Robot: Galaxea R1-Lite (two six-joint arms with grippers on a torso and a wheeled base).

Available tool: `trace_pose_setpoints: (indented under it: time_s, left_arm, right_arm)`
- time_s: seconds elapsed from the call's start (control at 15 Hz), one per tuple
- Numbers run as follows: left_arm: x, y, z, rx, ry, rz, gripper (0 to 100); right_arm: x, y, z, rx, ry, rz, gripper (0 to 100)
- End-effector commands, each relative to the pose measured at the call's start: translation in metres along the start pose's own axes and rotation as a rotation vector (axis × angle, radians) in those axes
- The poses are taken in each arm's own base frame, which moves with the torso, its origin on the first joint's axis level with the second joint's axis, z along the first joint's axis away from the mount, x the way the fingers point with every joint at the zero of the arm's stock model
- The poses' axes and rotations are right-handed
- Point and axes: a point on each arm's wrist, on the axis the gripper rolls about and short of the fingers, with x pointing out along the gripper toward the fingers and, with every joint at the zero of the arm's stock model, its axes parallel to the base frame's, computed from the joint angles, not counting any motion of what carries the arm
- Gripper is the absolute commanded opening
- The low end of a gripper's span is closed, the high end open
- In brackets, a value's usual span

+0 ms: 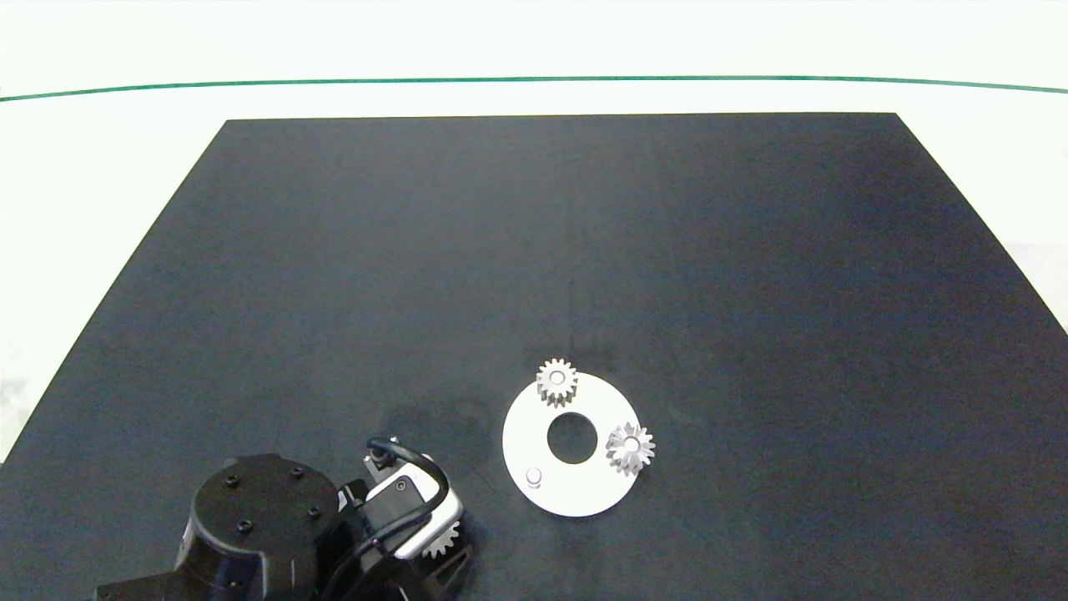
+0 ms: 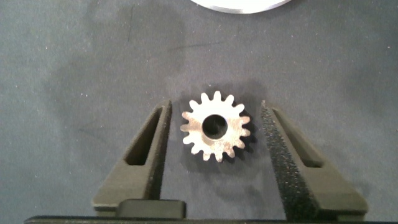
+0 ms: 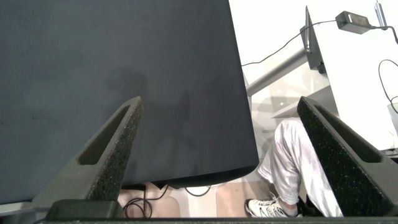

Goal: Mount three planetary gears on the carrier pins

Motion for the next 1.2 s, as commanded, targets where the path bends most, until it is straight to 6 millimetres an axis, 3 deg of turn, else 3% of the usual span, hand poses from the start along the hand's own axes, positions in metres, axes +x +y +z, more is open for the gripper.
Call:
trace_pose_setpoints:
  time_s: [0.07, 1.2]
  left_arm:
    - [0.0006, 0.0000, -0.0005, 0.003, 0.001, 0.002, 49]
    - [-0.0003, -0.0020, -0.0056, 0.023, 0.019, -0.005, 15]
  right_arm:
    - [0.0005, 0.0002, -0.0001, -0.005, 0.006, -0.001, 100]
    - [-0.0009, -0.0011, 0.0017, 0.001, -0.004, -0.005, 100]
